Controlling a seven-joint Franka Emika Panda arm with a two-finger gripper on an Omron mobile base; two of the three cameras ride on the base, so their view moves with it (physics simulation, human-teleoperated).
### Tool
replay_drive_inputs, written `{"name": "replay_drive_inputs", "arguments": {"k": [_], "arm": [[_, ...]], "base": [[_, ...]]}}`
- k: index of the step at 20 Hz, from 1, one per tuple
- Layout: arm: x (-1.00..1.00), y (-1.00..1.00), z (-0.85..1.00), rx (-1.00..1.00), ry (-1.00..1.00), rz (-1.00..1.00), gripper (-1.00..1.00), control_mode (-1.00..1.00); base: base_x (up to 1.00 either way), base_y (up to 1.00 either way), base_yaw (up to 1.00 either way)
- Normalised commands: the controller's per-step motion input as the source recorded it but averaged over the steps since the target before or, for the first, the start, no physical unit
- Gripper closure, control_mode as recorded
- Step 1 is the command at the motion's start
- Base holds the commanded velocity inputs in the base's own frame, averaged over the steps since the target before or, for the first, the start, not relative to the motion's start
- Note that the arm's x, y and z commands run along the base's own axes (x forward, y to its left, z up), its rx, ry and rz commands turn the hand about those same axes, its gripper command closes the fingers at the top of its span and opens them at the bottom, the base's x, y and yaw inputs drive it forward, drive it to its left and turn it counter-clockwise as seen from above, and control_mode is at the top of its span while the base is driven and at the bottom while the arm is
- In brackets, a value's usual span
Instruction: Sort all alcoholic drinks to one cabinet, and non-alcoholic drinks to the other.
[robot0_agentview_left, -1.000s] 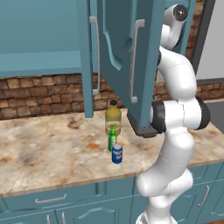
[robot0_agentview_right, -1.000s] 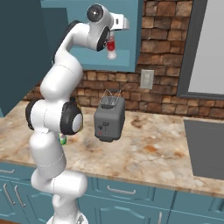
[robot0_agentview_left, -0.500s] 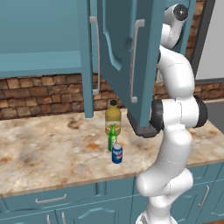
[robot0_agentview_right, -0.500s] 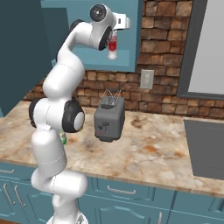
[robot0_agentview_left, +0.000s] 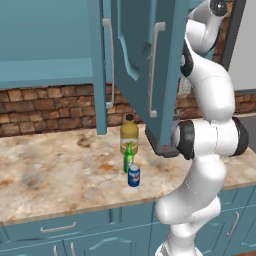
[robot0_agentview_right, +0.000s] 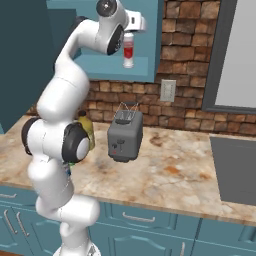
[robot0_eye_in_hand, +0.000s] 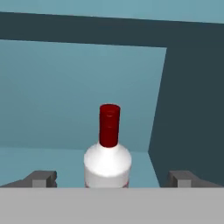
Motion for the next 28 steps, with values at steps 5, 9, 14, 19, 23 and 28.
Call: {"name": "replay_drive_inputs", "arguments": {"k": [5, 9, 14, 19, 23, 28], "arm": [[-1.00, 0.32, -0.28, 0.00, 0.00, 0.00, -1.00, -1.00], [-1.00, 0.22, -0.55, 0.00, 0.00, 0.04, -1.00, -1.00], [-1.00, 0.07, -0.60, 0.00, 0.00, 0.09, -1.00, -1.00], [-1.00, 0.01, -0.60, 0.00, 0.00, 0.24, -1.00, -1.00], [-1.00, 0.01, -0.69, 0.00, 0.00, 0.39, -1.00, -1.00], [-0.62, 0.18, -0.62, 0.00, 0.04, 0.41, -1.00, -1.00]], "base": [[0.00, 0.00, 0.00], [0.00, 0.00, 0.00], [0.00, 0.00, 0.00], [0.00, 0.00, 0.00], [0.00, 0.00, 0.00], [0.00, 0.00, 0.00]]}}
